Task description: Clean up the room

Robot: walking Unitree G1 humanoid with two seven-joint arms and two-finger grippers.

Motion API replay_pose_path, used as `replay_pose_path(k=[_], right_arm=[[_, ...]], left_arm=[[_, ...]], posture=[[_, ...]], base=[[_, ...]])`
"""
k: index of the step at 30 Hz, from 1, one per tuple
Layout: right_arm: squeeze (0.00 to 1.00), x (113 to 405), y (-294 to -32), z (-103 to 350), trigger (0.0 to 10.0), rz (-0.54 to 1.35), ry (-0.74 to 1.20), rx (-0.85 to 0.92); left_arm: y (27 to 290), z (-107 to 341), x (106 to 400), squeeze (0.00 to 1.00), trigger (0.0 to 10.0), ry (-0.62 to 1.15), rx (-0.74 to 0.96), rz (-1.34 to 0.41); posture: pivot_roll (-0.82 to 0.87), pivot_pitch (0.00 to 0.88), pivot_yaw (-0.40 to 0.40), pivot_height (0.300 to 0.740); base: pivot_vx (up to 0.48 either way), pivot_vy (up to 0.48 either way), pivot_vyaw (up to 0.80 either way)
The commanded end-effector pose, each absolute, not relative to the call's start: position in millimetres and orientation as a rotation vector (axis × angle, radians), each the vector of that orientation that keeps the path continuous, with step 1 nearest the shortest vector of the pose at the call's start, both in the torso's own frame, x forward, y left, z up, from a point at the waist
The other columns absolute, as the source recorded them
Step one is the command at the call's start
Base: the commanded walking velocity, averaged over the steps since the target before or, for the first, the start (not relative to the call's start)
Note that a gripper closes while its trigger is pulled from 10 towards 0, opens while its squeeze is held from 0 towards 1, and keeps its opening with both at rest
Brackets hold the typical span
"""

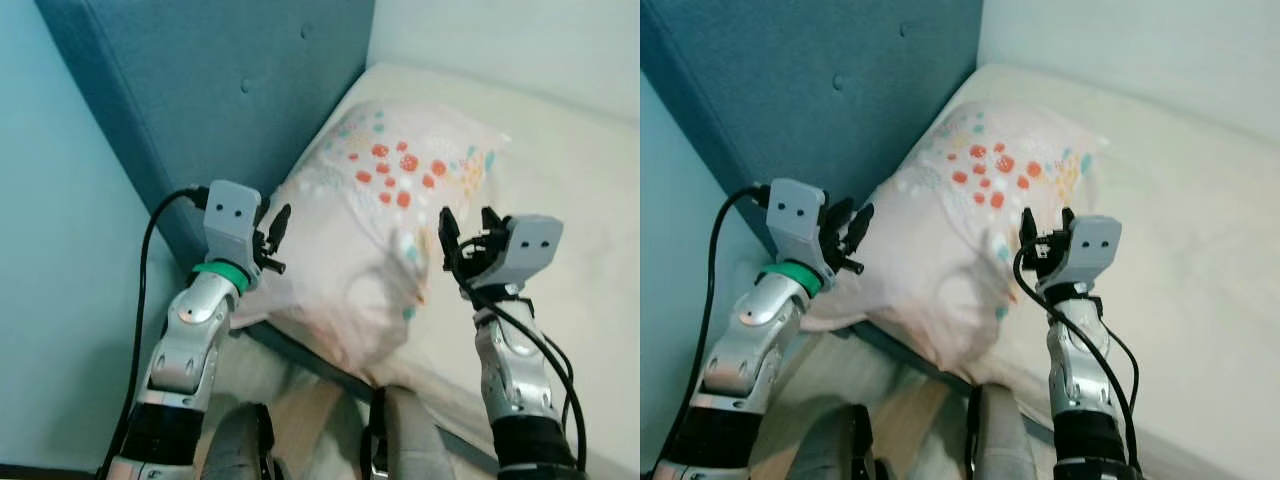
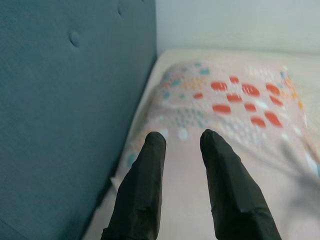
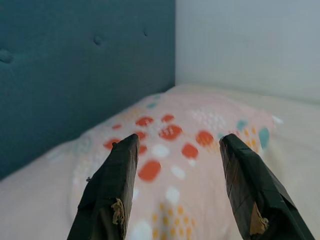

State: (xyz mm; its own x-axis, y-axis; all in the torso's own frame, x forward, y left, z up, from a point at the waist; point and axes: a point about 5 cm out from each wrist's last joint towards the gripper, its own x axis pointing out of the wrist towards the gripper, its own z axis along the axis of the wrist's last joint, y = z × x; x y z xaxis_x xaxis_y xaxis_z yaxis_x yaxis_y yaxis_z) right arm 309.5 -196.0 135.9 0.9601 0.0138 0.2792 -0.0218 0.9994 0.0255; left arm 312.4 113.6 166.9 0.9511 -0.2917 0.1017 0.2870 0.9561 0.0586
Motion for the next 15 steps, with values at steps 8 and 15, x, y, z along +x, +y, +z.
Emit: replay_pose_path(k=[8, 15], right_arm=[[0.0, 310, -204, 126, 10.0, -0.018, -0.242, 0.03], [0.0, 311, -206, 125, 10.0, -0.03, -0.235, 0.03]], left_arm=[[95, 162, 317, 0.0, 10.0, -0.075, 0.033, -0.345], [94, 164, 318, 0.0, 10.0, -0.077, 0.033, -0.353]], posture=[[-0.03, 0.004, 0.036, 0.717], [-0.03, 0.003, 0.037, 0.74]], base=[[0.0, 0.0, 0.0], [0.0, 0.0, 0.0]])
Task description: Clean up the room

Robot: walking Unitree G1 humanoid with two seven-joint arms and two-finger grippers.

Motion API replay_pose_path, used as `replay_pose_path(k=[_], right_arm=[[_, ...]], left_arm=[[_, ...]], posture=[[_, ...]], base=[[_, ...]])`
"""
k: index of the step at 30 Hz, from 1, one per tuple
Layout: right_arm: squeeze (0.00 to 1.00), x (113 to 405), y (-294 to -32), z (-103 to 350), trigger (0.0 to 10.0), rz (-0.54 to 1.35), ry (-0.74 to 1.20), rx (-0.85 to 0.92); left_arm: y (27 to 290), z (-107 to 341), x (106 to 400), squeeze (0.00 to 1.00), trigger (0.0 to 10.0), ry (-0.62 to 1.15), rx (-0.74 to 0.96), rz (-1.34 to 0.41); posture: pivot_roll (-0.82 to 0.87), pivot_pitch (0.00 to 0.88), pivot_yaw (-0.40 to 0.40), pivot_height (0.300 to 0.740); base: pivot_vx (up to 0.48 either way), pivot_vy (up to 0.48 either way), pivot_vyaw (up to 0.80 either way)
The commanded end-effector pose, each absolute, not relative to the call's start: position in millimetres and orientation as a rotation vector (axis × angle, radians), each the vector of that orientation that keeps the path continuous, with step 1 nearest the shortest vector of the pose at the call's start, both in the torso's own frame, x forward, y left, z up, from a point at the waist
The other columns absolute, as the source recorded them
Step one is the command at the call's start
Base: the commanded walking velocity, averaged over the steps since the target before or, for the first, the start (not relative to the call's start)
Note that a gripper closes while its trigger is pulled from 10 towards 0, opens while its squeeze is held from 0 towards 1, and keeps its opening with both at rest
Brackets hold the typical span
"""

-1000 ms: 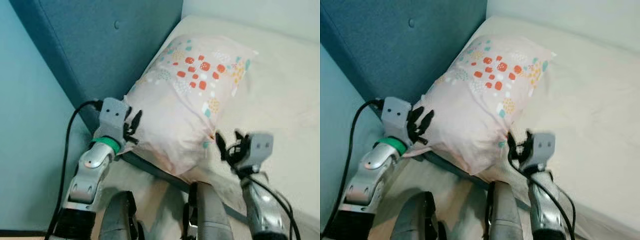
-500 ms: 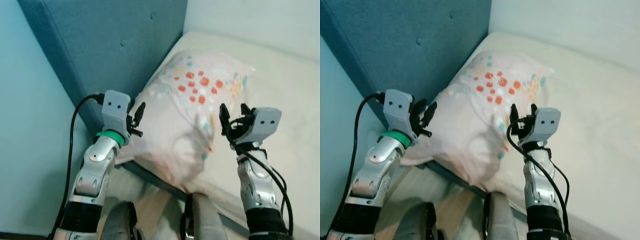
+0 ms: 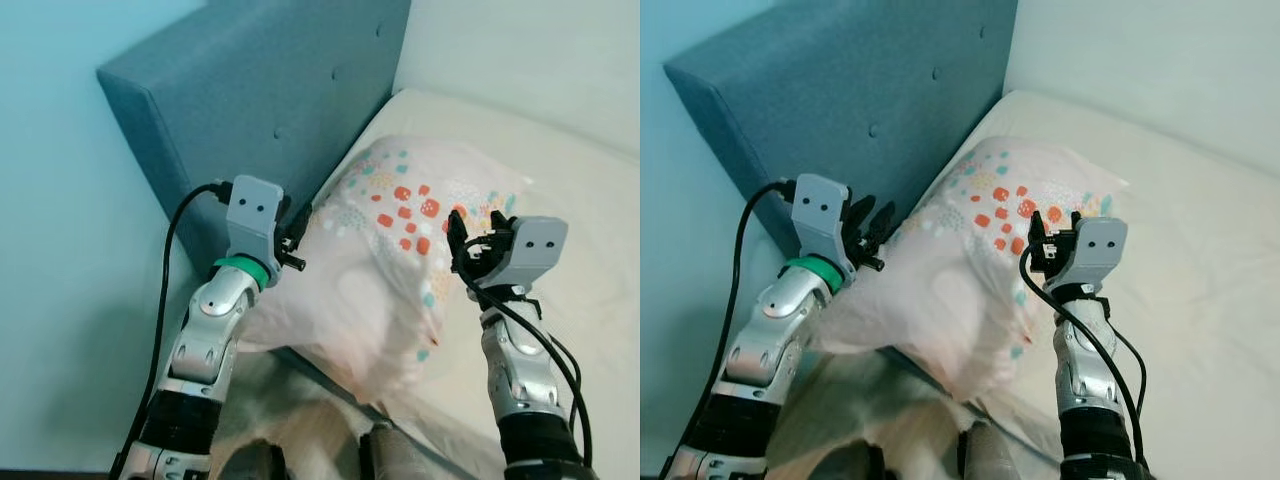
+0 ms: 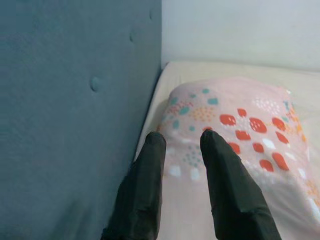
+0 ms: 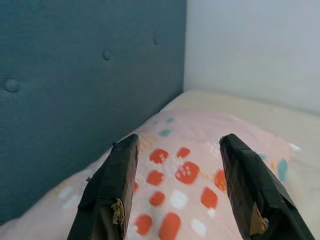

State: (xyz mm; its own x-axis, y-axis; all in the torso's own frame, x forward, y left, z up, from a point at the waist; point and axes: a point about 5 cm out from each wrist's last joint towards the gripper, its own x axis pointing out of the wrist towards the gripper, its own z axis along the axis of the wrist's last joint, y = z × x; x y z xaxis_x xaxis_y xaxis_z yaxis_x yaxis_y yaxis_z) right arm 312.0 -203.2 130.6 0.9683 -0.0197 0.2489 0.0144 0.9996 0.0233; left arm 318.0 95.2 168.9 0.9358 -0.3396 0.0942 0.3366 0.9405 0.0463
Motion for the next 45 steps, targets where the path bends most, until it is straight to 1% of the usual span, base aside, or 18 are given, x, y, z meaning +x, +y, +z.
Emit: replay_pose_path(k=[1, 4, 9, 40, 45], right_arm=[[0.0, 310.9, -206.4, 125.3, 10.0, -0.033, -0.234, 0.031], [0.0, 312.2, -207.6, 124.7, 10.0, -0.046, -0.225, 0.032], [0.0, 315.5, -210.5, 125.2, 10.0, -0.075, -0.217, 0.074], [0.0, 319.0, -206.0, 120.4, 10.0, -0.056, -0.197, 0.067], [0.0, 319.2, -203.4, 118.9, 10.0, -0.04, -0.19, 0.056]], left_arm=[[94.1, 165.2, 317.9, 0.0, 10.0, -0.079, 0.033, -0.351], [94.2, 166.3, 318.6, 0.0, 10.0, -0.082, 0.033, -0.349], [91.2, 167.3, 320.4, 0.0, 10.0, -0.085, 0.028, -0.355], [89.6, 164.9, 320.0, 0.0, 10.0, -0.078, 0.038, -0.37], [91.0, 163.8, 319.2, 0.0, 10.0, -0.074, 0.039, -0.362]], posture=[[-0.03, 0.003, 0.037, 0.74], [-0.03, 0.0, 0.037, 0.74], [-0.03, 0.0, 0.039, 0.74], [-0.03, 0.0, 0.045, 0.74], [-0.03, 0.0, 0.045, 0.74]], base=[[0.0, 0.0, 0.0], [0.0, 0.0, 0.0], [0.0, 0.0, -0.79], [0.0, 0.0, -0.79], [0.0, 0.0, -0.12]])
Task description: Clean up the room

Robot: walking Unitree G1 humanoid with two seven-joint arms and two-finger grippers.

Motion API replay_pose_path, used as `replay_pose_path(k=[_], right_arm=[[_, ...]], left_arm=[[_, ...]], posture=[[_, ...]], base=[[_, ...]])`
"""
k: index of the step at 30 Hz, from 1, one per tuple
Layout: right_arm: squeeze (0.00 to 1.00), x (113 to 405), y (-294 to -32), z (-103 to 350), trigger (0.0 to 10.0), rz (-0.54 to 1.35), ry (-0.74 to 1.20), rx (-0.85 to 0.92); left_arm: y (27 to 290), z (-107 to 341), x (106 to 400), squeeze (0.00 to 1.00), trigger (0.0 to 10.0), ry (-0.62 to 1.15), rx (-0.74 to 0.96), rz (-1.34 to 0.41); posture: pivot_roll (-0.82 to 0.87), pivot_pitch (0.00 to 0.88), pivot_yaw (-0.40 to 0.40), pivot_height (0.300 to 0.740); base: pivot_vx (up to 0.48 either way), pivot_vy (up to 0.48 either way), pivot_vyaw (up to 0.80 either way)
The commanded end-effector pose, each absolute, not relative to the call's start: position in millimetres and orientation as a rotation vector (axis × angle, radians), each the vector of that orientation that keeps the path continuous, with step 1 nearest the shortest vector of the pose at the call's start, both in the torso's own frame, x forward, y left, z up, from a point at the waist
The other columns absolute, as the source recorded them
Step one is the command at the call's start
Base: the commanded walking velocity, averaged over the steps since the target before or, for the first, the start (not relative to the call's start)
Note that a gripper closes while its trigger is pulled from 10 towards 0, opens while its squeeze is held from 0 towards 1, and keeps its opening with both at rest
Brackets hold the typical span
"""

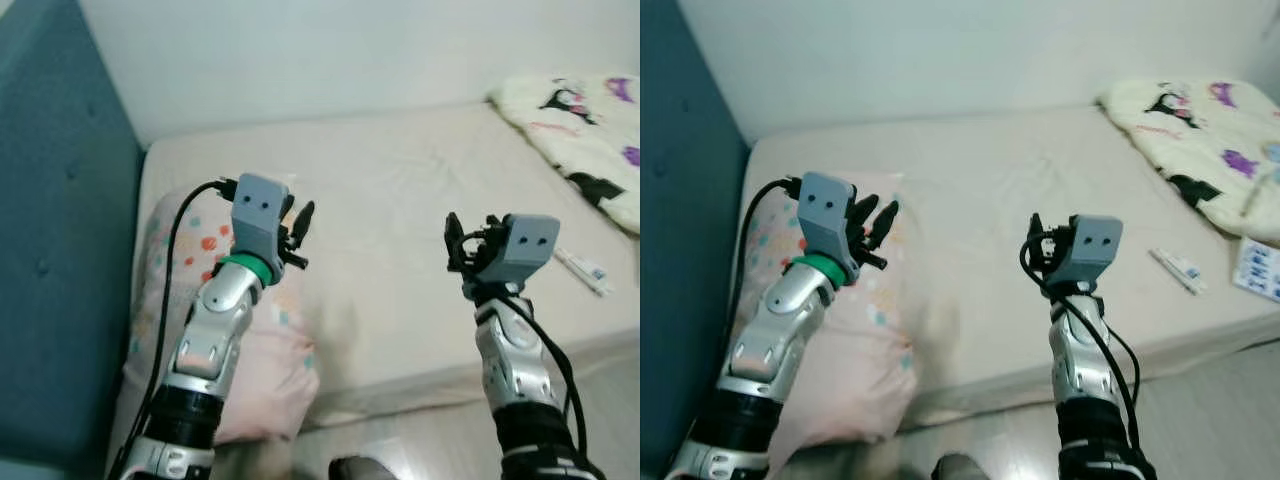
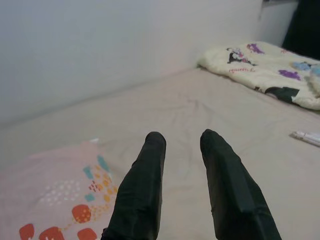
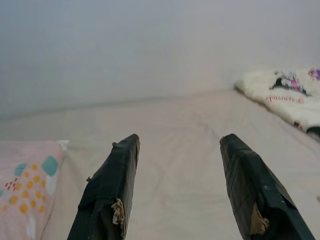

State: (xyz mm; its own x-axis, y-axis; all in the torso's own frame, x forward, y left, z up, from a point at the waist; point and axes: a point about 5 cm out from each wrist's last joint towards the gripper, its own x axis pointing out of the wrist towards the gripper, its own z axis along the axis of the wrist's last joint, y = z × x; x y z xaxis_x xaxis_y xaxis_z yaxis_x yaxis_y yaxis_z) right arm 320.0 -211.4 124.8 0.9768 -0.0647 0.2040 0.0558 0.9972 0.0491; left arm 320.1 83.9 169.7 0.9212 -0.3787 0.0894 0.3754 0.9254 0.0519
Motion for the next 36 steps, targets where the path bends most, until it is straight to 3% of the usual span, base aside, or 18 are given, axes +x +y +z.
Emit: replay_pose_path(k=[1, 20, 36], right_arm=[[0.0, 319.2, -203.4, 118.9, 10.0, -0.04, -0.19, 0.056], [0.0, 319.6, -201.4, 116.5, 10.0, -0.029, -0.18, 0.056], [0.0, 320.1, -200.3, 115.6, 10.0, -0.031, -0.181, 0.06]], left_arm=[[91.0, 163.8, 319.2, 0.0, 10.0, -0.074, 0.039, -0.362], [92.0, 165.8, 319.3, 0.0, 10.0, -0.081, 0.025, -0.35], [85.8, 168.0, 315.0, 0.0, 10.0, -0.115, 0.042, -0.399]], posture=[[-0.03, 0.0, 0.045, 0.74], [-0.02, 0.0, 0.042, 0.74], [-0.02, 0.0, 0.046, 0.74]], base=[[0.0, 0.0, 0.0], [0.0, 0.336, 0.0], [0.0, 0.0, 0.0]])
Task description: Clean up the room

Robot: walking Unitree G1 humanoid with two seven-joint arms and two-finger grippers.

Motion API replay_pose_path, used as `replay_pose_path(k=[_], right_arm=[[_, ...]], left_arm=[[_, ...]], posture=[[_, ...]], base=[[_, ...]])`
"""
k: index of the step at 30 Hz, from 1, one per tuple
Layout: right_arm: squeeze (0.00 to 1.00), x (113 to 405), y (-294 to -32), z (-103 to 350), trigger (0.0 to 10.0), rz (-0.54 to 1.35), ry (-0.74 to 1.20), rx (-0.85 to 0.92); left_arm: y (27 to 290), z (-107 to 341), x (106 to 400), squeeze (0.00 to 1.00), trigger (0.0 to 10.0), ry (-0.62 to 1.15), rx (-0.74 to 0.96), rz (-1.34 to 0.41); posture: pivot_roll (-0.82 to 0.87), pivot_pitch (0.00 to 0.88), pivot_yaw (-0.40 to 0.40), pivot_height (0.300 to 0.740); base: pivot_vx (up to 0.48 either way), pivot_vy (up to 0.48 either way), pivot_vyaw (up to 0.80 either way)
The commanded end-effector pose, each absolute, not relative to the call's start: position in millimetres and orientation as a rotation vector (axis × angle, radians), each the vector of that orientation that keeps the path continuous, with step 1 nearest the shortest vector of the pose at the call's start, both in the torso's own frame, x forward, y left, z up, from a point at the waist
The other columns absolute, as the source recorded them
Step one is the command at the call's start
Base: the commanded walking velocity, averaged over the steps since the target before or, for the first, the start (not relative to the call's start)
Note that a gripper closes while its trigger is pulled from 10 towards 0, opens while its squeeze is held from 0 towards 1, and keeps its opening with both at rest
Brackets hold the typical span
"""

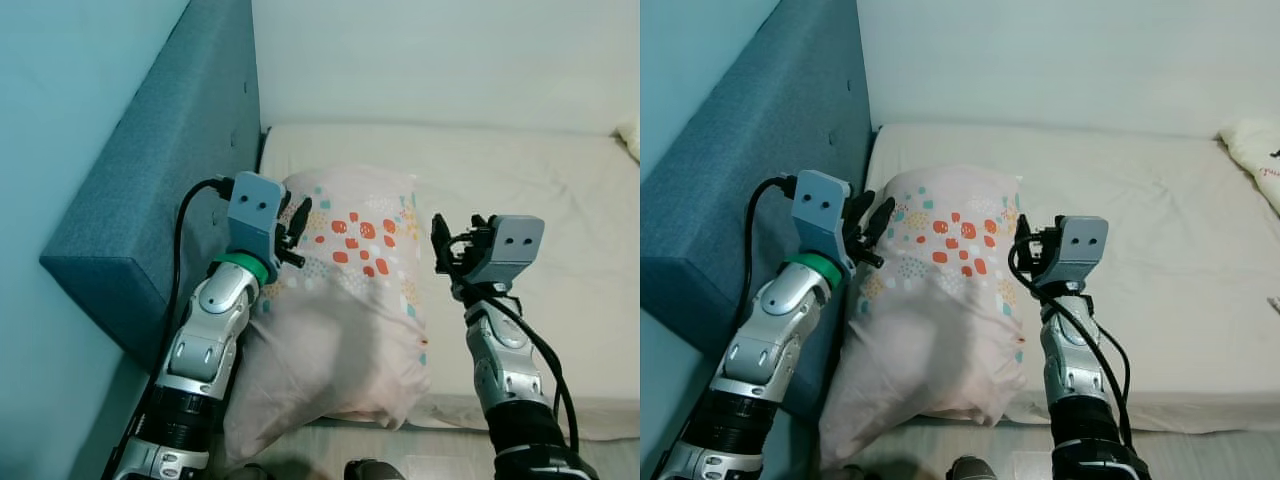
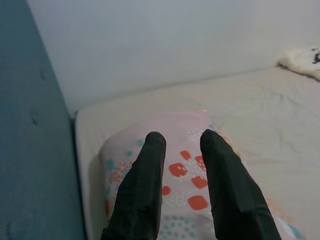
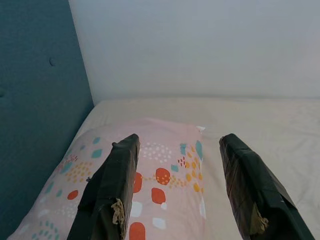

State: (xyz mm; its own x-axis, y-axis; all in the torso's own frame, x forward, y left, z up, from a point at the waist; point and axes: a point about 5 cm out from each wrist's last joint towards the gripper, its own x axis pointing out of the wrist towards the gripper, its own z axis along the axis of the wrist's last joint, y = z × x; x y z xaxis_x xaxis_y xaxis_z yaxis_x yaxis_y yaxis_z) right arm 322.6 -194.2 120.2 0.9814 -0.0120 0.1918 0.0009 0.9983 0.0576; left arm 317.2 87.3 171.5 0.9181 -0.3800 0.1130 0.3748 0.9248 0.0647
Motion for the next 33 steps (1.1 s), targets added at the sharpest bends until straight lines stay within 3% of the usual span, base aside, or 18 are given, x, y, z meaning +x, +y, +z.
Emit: replay_pose_path(k=[1, 10, 33], right_arm=[[0.0, 320, -200, 116, 10.0, -0.031, -0.181, 0.06], [0.0, 318, -199, 112, 10.0, -0.038, -0.176, 0.054], [0.0, 314, -199, 105, 10.0, -0.037, -0.149, 0.045]], left_arm=[[86, 168, 315, 0.0, 10.0, -0.115, 0.042, -0.399], [86, 167, 315, 0.0, 10.0, -0.113, 0.043, -0.399], [100, 146, 310, 0.0, 10.0, -0.038, 0.105, -0.391]], posture=[[-0.02, 0.0, 0.046, 0.74], [-0.02, 0.0, 0.049, 0.72], [-0.02, 0.009, 0.055, 0.61]], base=[[0.0, 0.0, 0.0], [0.0, 0.0, 0.0], [0.0, 0.0, 0.0]])
